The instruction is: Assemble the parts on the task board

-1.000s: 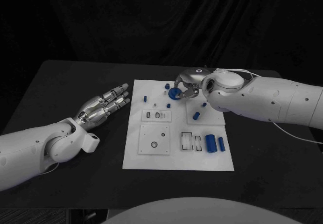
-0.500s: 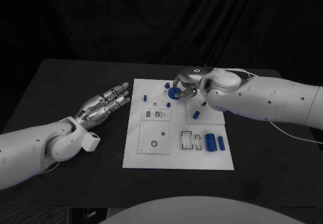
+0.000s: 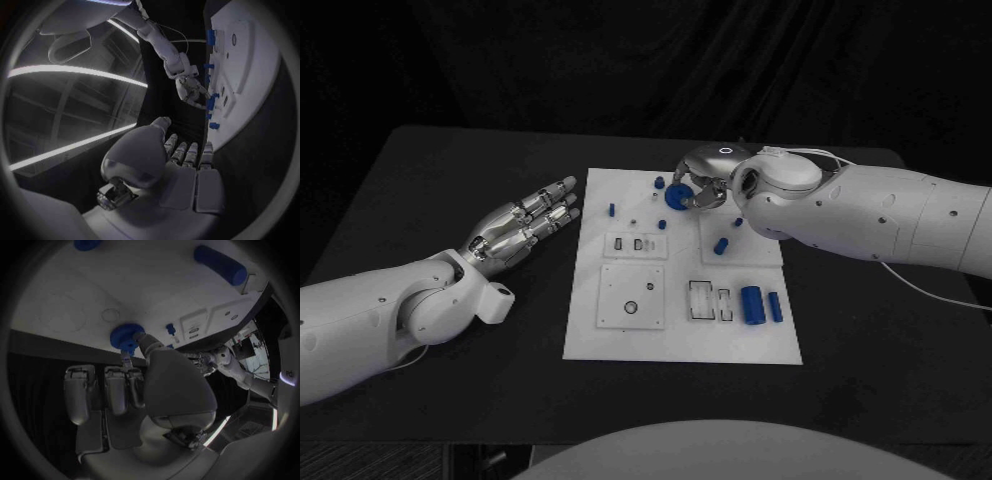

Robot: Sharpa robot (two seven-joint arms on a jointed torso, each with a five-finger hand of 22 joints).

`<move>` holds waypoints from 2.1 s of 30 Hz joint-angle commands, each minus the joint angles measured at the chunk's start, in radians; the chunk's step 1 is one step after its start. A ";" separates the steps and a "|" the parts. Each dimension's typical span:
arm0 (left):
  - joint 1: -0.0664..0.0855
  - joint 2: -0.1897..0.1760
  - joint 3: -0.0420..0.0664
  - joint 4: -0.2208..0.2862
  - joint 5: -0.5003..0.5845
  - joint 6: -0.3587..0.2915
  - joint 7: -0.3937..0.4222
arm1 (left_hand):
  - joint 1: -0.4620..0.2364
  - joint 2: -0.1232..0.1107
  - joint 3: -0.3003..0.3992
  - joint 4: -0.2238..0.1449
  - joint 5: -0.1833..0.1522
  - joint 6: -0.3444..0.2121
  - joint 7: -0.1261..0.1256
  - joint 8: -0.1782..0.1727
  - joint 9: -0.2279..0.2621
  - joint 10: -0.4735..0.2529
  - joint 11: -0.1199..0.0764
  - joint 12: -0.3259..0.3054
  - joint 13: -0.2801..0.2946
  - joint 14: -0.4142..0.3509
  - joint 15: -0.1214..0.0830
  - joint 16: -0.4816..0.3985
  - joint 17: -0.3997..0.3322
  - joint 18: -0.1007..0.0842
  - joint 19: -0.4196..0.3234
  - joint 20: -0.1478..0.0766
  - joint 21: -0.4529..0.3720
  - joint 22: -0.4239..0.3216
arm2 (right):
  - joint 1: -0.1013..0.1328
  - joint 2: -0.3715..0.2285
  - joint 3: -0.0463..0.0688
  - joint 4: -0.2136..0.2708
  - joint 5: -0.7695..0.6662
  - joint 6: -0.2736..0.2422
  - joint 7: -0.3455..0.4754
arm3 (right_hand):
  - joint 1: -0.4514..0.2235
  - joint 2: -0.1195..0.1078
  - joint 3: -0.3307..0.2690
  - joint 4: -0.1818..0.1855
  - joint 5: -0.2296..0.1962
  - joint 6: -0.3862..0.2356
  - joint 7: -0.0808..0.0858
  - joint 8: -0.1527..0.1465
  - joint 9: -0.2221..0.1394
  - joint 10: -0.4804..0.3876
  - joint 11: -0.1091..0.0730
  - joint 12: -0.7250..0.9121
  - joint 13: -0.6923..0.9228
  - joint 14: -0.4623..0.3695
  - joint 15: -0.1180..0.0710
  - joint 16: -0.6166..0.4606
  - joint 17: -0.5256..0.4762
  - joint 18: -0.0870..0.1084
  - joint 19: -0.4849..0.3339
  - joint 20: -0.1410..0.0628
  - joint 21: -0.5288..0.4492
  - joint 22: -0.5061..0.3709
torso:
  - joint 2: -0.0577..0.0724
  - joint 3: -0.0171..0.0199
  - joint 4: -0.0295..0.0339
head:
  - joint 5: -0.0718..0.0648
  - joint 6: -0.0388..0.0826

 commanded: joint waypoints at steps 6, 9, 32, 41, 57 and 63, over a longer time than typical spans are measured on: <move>-0.001 -0.005 0.001 0.004 0.001 0.012 0.194 | -0.010 0.002 0.005 0.001 0.003 -0.009 -0.001 0.003 -0.001 0.000 0.009 -0.007 -0.001 0.000 0.005 -0.004 -0.001 0.005 -0.001 0.006 -0.004 -0.001 | 0.004 -0.034 -0.002 0.053 -0.007 -0.121 0.036 | -0.012 0.004 -0.007 0.003 0.005 0.073 -0.022 0.070 0.100 0.104 -0.008 0.003 0.263 0.103 -0.007 0.003 0.264 -0.008 0.106 -0.005 0.003 0.263 | -0.001 -0.0006 -0.0003 | 0.001 0.001; -0.001 -0.005 0.001 0.003 0.001 0.012 0.194 | -0.010 0.002 0.007 0.000 0.003 -0.008 -0.001 0.003 -0.001 0.000 0.010 -0.007 -0.001 0.000 0.006 -0.004 -0.001 0.005 -0.001 0.007 -0.004 -0.001 | 0.011 -0.041 -0.001 0.070 -0.007 -0.139 0.042 | -0.016 0.003 -0.008 0.005 0.006 0.074 -0.022 0.072 0.104 0.104 -0.009 0.003 0.263 0.103 -0.007 0.003 0.264 -0.008 0.106 -0.005 0.003 0.263 | -0.001 -0.0006 -0.0014 | 0.002 0.001; -0.001 0.008 0.001 -0.004 0.001 0.014 0.196 | -0.011 0.002 0.009 -0.001 0.003 -0.009 -0.001 0.003 -0.001 0.000 0.010 -0.007 -0.001 0.000 0.007 -0.004 -0.001 0.005 -0.001 0.008 -0.004 -0.001 | 0.015 0.026 -0.001 0.038 -0.007 -0.064 0.041 | -0.029 0.004 -0.009 0.012 -0.031 0.041 -0.020 0.059 0.114 0.104 -0.008 0.003 0.263 0.103 -0.007 0.003 0.264 -0.008 0.106 -0.005 0.003 0.263 | 0.000 -0.0014 0.0024 | -0.006 0.005; -0.002 0.011 0.001 -0.006 0.001 0.015 0.196 | -0.012 0.002 0.010 -0.002 0.003 -0.009 0.000 0.003 -0.001 0.000 0.010 -0.007 -0.001 0.000 0.007 -0.004 -0.001 0.005 -0.001 0.009 -0.004 -0.001 | 0.012 0.059 -0.001 -0.010 -0.007 -0.020 0.020 | -0.034 -0.009 0.015 0.020 -0.055 -0.053 -0.012 -0.030 0.061 0.104 0.000 0.003 0.263 0.103 0.001 0.003 0.264 -0.008 0.106 0.002 0.003 0.263 | 0.000 -0.0008 0.0007 | -0.002 0.002; -0.002 0.012 0.001 -0.007 0.001 0.016 0.195 | -0.012 0.002 0.012 -0.003 0.003 -0.010 0.000 0.003 -0.001 0.000 0.011 -0.007 -0.001 0.000 0.008 -0.004 -0.001 0.005 -0.001 0.009 -0.004 -0.001 | 0.010 0.065 -0.001 -0.017 -0.007 -0.010 0.026 | -0.059 -0.015 0.005 0.043 -0.183 -0.273 -0.043 -0.058 -0.104 0.104 -0.027 0.003 0.263 0.103 -0.021 0.003 0.264 -0.008 0.106 -0.017 0.003 0.263 | 0.000 -0.0004 -0.0006 | 0.000 0.000; -0.002 0.012 0.001 -0.007 0.001 0.016 0.195 | -0.012 0.002 0.012 -0.003 0.003 -0.010 0.000 0.003 -0.001 0.000 0.011 -0.007 -0.001 0.000 0.008 -0.004 -0.001 0.005 -0.001 0.009 -0.004 -0.001 | 0.009 0.061 -0.001 -0.010 -0.007 -0.016 0.031 | -0.062 -0.009 -0.001 0.048 -0.188 -0.170 -0.035 -0.034 -0.085 0.104 -0.022 0.003 0.263 0.103 -0.018 0.003 0.264 -0.008 0.106 -0.016 0.003 0.263 | 0.000 -0.0002 -0.0010 | 0.000 -0.001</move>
